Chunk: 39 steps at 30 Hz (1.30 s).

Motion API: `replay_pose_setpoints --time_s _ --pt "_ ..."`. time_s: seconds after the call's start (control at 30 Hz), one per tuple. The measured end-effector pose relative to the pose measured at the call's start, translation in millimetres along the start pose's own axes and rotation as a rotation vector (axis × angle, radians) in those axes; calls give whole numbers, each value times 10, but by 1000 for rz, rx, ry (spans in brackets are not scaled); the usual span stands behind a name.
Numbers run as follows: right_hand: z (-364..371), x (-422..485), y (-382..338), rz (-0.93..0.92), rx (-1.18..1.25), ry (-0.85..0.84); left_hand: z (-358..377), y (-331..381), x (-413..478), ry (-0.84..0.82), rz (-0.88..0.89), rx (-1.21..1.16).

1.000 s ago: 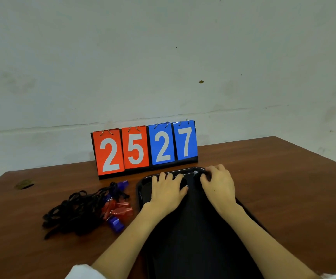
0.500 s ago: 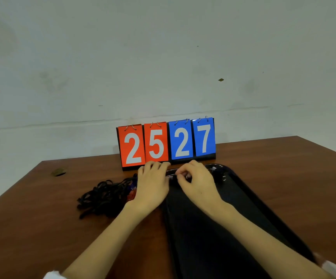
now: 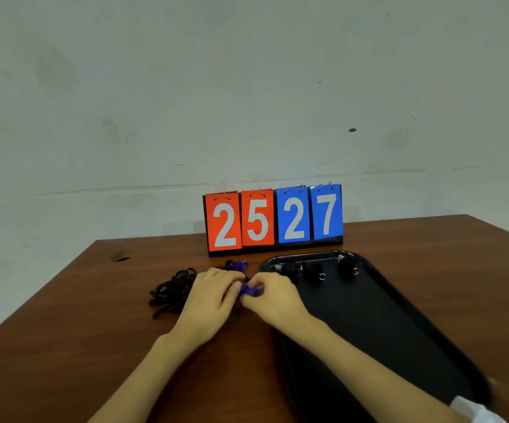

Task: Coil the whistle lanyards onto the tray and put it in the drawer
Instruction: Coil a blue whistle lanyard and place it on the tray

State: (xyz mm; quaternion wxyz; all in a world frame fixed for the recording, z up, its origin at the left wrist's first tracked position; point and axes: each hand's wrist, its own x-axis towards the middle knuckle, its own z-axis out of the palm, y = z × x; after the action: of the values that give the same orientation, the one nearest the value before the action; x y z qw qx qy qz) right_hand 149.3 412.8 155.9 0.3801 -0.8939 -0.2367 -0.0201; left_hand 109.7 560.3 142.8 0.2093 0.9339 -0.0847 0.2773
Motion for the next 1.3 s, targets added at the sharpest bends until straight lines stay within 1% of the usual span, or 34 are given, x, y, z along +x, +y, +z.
replay_pose_setpoints --time_s 0.03,0.1,0.17,0.27,0.33,0.43,0.5,0.57,0.67,0.8,0.93,1.03,1.1,1.17,1.23,1.27,1.3 --pt "-77 7 6 28 92 8 13 19 -14 -30 8 -2" --pt "-227 20 33 76 273 19 32 14 -29 -84 -53 -12" --pt "-371 21 62 145 509 2 36 -20 -30 -92 -95 -17" --pt "-573 25 84 248 1045 -39 21 -45 -11 -96 -17 101" --pt "-738 21 85 250 1332 -59 10 -59 -4 -98 19 134" --pt "-986 30 85 266 1619 -52 -21 -115 -30 -105 6 183" --pt "-1151 62 127 312 1693 14 -37 -160 -44 -86 -36 197" --pt "-1300 75 210 331 1590 33 -66 -160 -33 -34 -102 156" --pt "-1449 28 377 302 1412 22 -96 -120 28 37 -220 103" --pt "-1508 -135 461 332 1102 -62 -152 -98 81 44 -500 -100" --pt "-1409 -236 517 375 757 -194 -233 8 178 173 -559 -353" --pt "-1341 -285 544 412 600 -285 -391 152 258 244 -536 -514" --pt "-1342 -324 572 427 497 -314 -528 252 263 205 -523 -657" --pt "-1366 -378 610 429 371 -339 -635 331 245 49 -532 -730" --pt "-1383 -424 660 422 217 -337 -626 363 242 -123 -547 -633" --pt "-1383 -420 680 411 157 -310 -583 364 255 -157 -536 -525" --pt "-1376 -388 700 399 132 -264 -522 366 283 -148 -516 -413"
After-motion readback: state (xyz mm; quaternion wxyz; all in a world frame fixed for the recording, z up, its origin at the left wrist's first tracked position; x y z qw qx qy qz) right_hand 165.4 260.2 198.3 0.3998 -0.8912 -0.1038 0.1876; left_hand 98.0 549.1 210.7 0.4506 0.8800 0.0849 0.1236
